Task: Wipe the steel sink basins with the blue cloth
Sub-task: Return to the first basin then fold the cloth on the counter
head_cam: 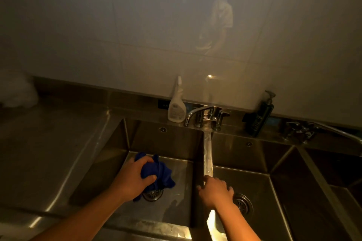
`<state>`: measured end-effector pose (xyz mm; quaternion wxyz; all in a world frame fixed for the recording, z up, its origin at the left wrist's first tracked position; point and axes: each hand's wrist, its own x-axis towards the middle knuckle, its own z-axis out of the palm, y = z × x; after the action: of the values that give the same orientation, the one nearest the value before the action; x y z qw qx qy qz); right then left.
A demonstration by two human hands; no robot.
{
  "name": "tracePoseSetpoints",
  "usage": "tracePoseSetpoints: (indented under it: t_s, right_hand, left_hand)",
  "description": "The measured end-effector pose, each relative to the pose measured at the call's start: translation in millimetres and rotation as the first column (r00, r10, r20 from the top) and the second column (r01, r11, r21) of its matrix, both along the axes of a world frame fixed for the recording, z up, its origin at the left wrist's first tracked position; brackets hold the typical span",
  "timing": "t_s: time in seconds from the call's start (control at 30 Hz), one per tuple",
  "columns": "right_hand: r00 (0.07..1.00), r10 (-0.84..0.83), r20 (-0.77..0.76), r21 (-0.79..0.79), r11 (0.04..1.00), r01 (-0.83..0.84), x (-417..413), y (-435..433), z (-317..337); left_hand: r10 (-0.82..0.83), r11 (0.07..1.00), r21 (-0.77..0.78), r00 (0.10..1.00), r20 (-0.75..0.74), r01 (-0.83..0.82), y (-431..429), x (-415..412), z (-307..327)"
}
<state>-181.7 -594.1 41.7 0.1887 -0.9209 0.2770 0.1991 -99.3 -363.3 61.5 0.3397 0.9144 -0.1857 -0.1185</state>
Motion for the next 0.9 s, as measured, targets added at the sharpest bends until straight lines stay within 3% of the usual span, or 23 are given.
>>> tracePoseSetpoints:
  t_s: [0.23, 0.4, 0.57, 0.7, 0.77, 0.9]
  right_hand:
    - [0.999, 0.042, 0.031, -0.008, 0.999, -0.041, 32.6, 39.1, -0.8]
    - [0.996, 0.028, 0.082, -0.015, 1.0, -0.027, 60.6, 88.5, -1.8]
    - [0.945, -0.003, 0.328, 0.023, 1.0, -0.004, 88.9, 168.4, 5.2]
    - [0.797, 0.049, 0.602, 0.087, 0.988, -0.126, 108.7, 244.1, 11.7]
    - [0.765, 0.053, 0.642, 0.123, 0.978, -0.171, 116.7, 276.9, 11.8]
    - [0.787, 0.078, 0.613, 0.136, 0.97, -0.202, 136.6, 314.5, 2.9]
  left_hand:
    - [0.032, 0.998, -0.051, 0.998, -0.046, -0.034, 40.1, 25.6, 3.3]
    - [-0.039, 0.989, -0.149, 0.99, -0.136, 0.018, 82.6, 60.1, -2.9]
    - [-0.098, 0.976, -0.216, 0.962, -0.255, 0.042, 133.3, 99.4, -8.2]
    - [-0.17, 0.96, -0.259, 0.955, -0.242, 0.105, 173.8, 126.0, -5.4]
    - [-0.197, 0.95, -0.287, 0.949, -0.247, 0.122, 190.1, 135.7, -2.8]
    - [-0.267, 0.922, -0.346, 0.932, -0.244, 0.173, 216.3, 153.0, -2.4]
